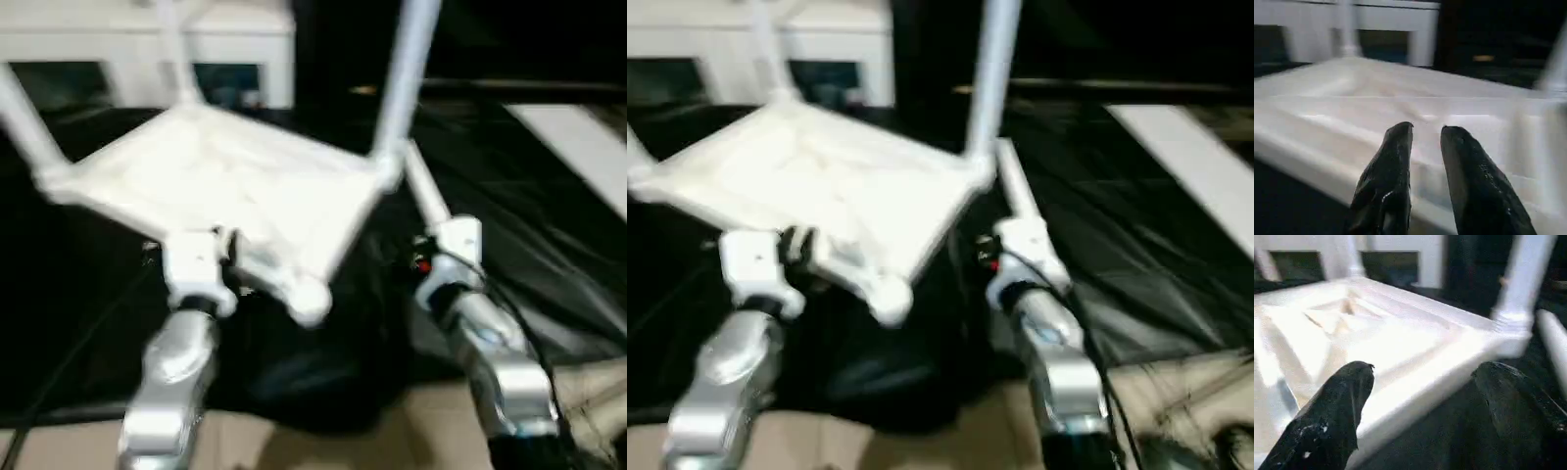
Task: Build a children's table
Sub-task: Rotate table base
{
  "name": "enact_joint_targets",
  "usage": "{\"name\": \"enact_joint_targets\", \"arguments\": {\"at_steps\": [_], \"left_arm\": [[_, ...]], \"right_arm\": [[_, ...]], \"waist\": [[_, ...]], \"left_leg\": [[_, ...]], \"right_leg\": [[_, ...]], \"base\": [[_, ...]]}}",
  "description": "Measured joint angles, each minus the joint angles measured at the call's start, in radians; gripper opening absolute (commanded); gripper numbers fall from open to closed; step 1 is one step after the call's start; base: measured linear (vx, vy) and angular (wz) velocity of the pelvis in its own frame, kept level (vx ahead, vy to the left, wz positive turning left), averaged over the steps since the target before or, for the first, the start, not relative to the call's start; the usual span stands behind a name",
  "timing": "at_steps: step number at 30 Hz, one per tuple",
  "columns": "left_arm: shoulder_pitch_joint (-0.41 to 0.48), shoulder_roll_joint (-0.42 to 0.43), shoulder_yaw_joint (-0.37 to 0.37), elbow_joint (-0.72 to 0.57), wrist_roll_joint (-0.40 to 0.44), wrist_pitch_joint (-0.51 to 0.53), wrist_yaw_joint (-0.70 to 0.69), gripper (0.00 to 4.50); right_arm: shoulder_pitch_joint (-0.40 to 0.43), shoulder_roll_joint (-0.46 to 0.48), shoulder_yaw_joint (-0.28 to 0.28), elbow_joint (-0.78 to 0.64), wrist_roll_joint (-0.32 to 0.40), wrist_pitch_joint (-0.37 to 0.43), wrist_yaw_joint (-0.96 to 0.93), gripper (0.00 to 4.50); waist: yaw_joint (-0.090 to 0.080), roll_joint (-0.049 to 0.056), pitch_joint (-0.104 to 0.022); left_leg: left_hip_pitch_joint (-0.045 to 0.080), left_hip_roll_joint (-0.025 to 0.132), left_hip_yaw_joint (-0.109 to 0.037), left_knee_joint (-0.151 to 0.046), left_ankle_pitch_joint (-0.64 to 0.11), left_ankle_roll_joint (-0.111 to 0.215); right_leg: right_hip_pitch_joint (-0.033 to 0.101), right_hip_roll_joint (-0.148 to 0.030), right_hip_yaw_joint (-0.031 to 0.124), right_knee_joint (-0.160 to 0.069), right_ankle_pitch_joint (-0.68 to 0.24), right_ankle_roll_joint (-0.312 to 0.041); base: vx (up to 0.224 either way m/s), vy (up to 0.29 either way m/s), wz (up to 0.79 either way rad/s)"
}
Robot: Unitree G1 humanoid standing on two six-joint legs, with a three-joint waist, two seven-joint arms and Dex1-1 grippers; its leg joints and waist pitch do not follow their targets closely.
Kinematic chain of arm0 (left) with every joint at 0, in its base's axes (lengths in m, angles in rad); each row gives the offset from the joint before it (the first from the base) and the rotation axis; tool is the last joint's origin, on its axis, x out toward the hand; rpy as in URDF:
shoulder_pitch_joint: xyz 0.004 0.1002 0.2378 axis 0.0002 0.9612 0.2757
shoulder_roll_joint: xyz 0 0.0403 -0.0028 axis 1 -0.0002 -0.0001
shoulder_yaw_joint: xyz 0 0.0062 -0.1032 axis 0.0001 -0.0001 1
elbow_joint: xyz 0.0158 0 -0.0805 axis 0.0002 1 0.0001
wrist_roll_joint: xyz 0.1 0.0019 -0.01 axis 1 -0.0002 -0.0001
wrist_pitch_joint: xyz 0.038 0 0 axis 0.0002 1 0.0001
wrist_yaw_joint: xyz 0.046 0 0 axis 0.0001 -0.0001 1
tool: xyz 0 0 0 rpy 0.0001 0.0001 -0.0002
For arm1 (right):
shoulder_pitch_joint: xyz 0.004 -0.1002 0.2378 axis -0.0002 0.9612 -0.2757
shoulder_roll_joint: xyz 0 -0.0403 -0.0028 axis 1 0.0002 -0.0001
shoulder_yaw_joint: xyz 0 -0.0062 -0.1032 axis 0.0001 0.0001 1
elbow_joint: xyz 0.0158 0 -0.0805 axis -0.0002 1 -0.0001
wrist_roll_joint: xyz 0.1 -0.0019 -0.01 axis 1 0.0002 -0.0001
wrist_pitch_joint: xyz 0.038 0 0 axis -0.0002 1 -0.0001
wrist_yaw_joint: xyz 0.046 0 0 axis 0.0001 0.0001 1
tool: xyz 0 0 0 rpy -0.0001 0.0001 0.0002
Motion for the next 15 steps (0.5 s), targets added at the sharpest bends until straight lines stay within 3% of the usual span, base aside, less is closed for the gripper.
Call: {"name": "enact_joint_targets", "arguments": {"at_steps": [1,2,3,4,5,6,7,8,9,10,11,12,13,14,15], "left_arm": [[0.001,-0.002,0.002,-0.001,0.003,0.001,0.000,1.24],[0.001,-0.002,0.002,-0.003,0.003,0.001,0.000,1.24],[0.000,-0.005,0.000,-0.007,0.004,0.001,0.000,1.24],[0.000,-0.016,-0.011,-0.002,0.004,0.005,0.000,1.24],[-0.001,-0.031,-0.030,-0.003,0.003,0.006,-0.001,1.24],[0.001,-0.039,-0.055,-0.003,0.003,0.007,-0.003,1.24],[0.000,-0.037,-0.058,-0.004,0.003,0.007,-0.003,1.24],[0.000,-0.031,-0.056,-0.005,0.003,0.006,-0.003,1.24],[-0.001,-0.025,-0.053,-0.007,0.003,0.006,-0.003,1.24],[-0.001,-0.024,-0.052,-0.009,0.004,0.007,-0.003,1.24],[-0.003,-0.023,-0.052,-0.010,0.004,0.007,-0.004,1.24],[0.003,-0.018,-0.047,-0.010,0.004,0.007,-0.004,1.24],[0.003,-0.007,-0.032,-0.009,0.004,0.011,-0.004,1.24],[0.004,-0.001,-0.015,-0.006,0.003,0.015,-0.005,1.24],[0.004,-0.001,-0.013,-0.001,0.001,0.022,-0.010,1.30]], "right_arm": [[0.000,0.004,-0.002,-0.001,0.001,0.000,-0.002,3.85],[0.001,0.008,-0.004,-0.006,0.006,0.000,-0.005,3.85],[0.002,0.008,-0.009,-0.014,0.010,0.000,-0.012,3.85],[0.011,0.001,-0.023,-0.014,0.010,0.000,-0.017,3.85],[0.016,-0.007,-0.037,-0.012,0.010,0.003,-0.021,3.85],[0.014,-0.025,-0.057,-0.008,0.005,0.008,-0.035,3.85],[0.008,-0.030,-0.062,-0.009,0.000,0.021,-0.048,3.85],[-0.002,-0.030,-0.063,-0.010,-0.003,0.037,-0.063,3.85],[-0.012,-0.028,-0.062,-0.014,-0.006,0.048,-0.073,3.85],[-0.020,-0.026,-0.062,-0.019,-0.010,0.069,-0.081,3.85],[-0.025,-0.025,-0.064,-0.022,-0.009,0.092,-0.086,3.85],[-0.025,-0.013,-0.062,-0.020,-0.004,0.126,-0.087,3.85],[-0.031,-0.002,-0.046,-0.021,0.008,0.149,-0.083,3.85],[-0.041,0.000,-0.037,-0.022,0.016,0.171,-0.077,3.85],[-0.046,-0.010,-0.040,-0.027,0.021,0.188,-0.077,4.02]], "waist": [[-0.003,-0.003,-0.001],[-0.002,-0.014,0.001],[-0.002,-0.037,0.002],[-0.001,-0.050,0.008],[0.013,-0.045,0.007],[0.023,-0.044,0.008],[0.027,-0.044,0.008],[0.030,-0.038,0.008],[0.034,-0.021,0.007],[0.035,0.000,0.006],[0.036,0.030,0.003],[0.029,0.033,0.006],[0.016,0.023,0.005],[0.004,0.014,0.002],[-0.009,0.015,-0.001]], "left_leg": [[0.013,-0.015,-0.006,-0.001,-0.006,0.007],[0.029,-0.027,0.005,-0.006,-0.011,0.002],[0.042,-0.045,0.022,-0.004,-0.021,-0.010],[0.042,-0.044,0.041,0.013,-0.038,0.028],[0.039,-0.038,0.052,0.046,-0.057,0.083],[0.022,-0.039,0.063,0.105,-0.064,0.094],[0.014,-0.045,0.068,0.120,-0.061,0.089],[0.010,-0.047,0.071,0.110,-0.054,0.077],[0.000,-0.040,0.073,0.077,-0.041,0.057],[-0.004,-0.023,0.075,0.035,-0.033,0.043],[-0.004,-0.001,0.073,0.015,0.004,0.015],[0.007,0.009,0.073,0.021,0.012,-0.003],[0.005,0.002,0.072,0.019,0.008,0.001],[0.004,-0.005,0.071,0.020,0.002,0.007],[0.006,-0.011,0.067,0.022,-0.004,0.013]], "right_leg": [[-0.029,0.010,0.035,0.033,-0.006,0.007],[-0.061,0.017,0.062,0.041,-0.004,0.017],[-0.082,0.012,0.100,0.013,0.036,0.035],[-0.073,0.020,0.113,0.021,0.033,0.041],[-0.057,0.033,0.125,0.010,0.027,0.027],[-0.030,0.043,0.133,-0.013,0.029,0.023],[-0.010,0.045,0.132,-0.030,0.033,0.017],[0.009,0.050,0.127,-0.046,0.035,0.013],[0.029,0.064,0.118,-0.062,0.033,0.011],[0.043,0.077,0.097,-0.073,0.031,0.011],[0.054,0.092,0.080,-0.076,0.026,0.014],[0.060,0.089,0.063,-0.080,0.019,0.018],[0.050,0.079,0.057,-0.061,0.007,-0.005],[0.025,0.066,0.054,-0.018,0.000,-0.009],[-0.008,0.054,0.057,0.029,0.003,0.005]], "base": [[0.159,-0.061,0.35],[0.159,-0.061,0.35],[0.136,-0.087,0.15],[0.125,-0.099,0.22],[0.125,-0.099,0.22],[0.135,-0.090,0.17],[0.123,-0.057,0.00],[0.123,-0.057,0.00],[0.111,0.002,-0.03],[0.128,0.067,0.02],[0.128,0.067,0.02],[0.152,0.108,-0.04],[0.169,0.080,-0.09],[0.169,0.080,-0.09],[0.137,0.047,-0.03]]}}
